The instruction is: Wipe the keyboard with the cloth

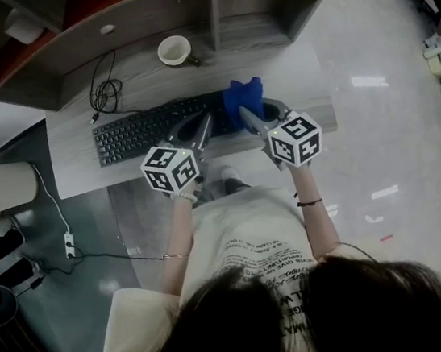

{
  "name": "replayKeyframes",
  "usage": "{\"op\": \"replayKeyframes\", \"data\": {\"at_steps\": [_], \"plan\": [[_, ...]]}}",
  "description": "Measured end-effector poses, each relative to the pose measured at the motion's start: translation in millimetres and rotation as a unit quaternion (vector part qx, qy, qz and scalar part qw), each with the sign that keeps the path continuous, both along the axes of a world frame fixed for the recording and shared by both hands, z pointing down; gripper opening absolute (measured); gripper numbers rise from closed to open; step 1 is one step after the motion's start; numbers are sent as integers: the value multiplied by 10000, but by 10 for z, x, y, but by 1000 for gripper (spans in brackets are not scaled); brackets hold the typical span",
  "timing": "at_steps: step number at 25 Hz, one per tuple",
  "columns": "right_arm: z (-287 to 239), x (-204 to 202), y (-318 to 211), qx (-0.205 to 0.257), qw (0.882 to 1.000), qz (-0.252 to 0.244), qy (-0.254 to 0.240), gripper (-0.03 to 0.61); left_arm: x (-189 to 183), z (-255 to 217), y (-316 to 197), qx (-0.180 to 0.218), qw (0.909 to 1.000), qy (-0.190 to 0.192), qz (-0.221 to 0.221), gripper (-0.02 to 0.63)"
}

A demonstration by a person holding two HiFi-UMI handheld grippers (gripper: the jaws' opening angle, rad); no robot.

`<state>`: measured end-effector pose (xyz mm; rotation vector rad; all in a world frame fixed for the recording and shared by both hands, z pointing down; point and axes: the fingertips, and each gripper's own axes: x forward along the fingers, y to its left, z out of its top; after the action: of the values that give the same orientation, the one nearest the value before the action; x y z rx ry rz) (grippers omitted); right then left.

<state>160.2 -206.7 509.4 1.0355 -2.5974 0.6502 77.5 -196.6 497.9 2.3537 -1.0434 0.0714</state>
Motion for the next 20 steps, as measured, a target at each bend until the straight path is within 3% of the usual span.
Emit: {"op": "replayKeyframes", "data": {"at_steps": [20], "plan": [[228,-379,-21,-407,9988,247,-96,58,-326,184,9,-322,9992,141,209,-12]]}}
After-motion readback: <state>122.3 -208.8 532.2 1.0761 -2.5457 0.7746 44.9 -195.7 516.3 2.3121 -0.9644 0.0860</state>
